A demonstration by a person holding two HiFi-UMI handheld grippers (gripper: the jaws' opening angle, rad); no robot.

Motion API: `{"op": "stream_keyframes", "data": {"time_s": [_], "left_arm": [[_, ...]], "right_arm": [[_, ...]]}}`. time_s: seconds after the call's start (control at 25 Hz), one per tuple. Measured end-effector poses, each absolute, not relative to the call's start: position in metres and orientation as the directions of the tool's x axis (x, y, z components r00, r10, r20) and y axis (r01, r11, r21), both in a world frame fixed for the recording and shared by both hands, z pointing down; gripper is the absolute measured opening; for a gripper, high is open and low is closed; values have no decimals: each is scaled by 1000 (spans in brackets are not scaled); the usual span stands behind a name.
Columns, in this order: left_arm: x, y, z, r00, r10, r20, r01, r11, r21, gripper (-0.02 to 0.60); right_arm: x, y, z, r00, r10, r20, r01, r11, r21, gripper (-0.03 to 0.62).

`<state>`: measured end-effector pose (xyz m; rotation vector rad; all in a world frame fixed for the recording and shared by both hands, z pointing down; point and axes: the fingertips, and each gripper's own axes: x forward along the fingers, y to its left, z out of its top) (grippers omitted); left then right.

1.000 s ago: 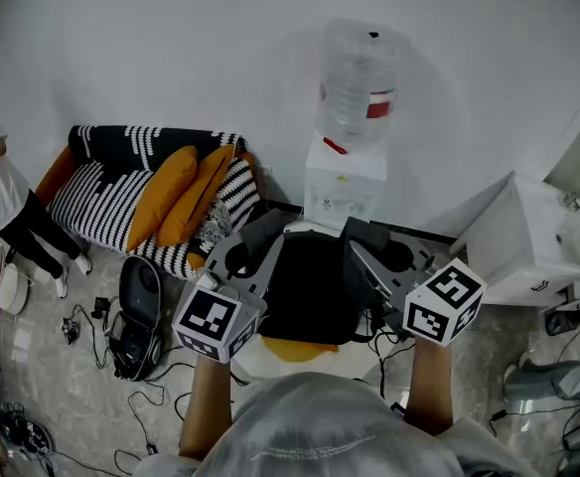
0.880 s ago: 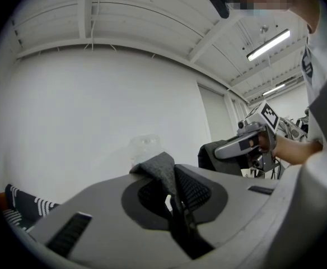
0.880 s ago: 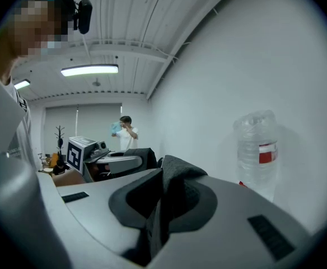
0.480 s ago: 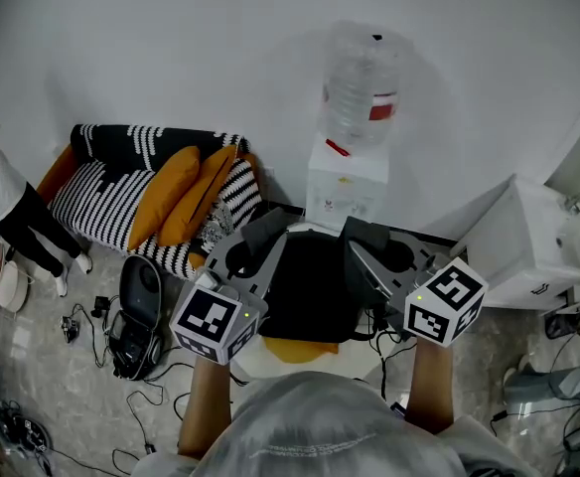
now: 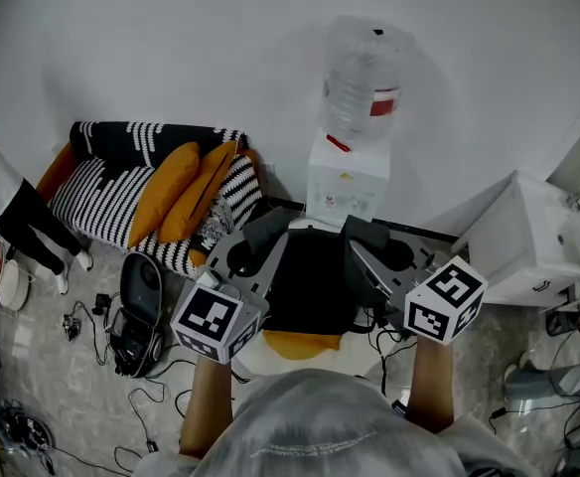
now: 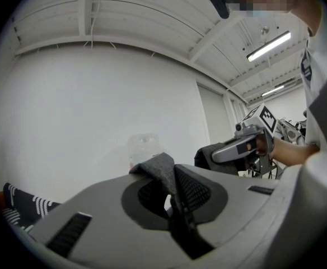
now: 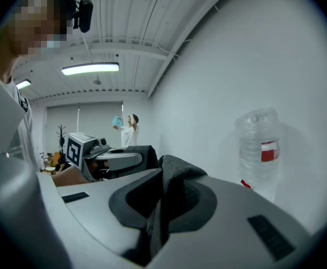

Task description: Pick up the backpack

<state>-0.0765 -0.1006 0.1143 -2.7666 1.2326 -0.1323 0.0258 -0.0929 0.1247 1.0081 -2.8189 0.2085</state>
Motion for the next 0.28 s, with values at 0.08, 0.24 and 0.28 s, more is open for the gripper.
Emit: {"op": "stream_keyframes", "data": {"time_s": [0.08, 0.24, 0.28], "left_arm": [[-76, -101, 115, 668, -744, 37, -734, -666, -137, 43], [-74, -105, 117, 665, -746, 38, -736, -663, -138, 43], [-74, -106, 117, 665, -746, 38, -736, -662, -138, 43]], "right_arm": [[26, -93, 123, -765, -616, 185, -636, 768, -74, 31], [27, -97, 123, -768, -612, 187, -632, 771, -71, 31], [27, -98, 124, -769, -611, 186, -631, 772, -70, 31]]}}
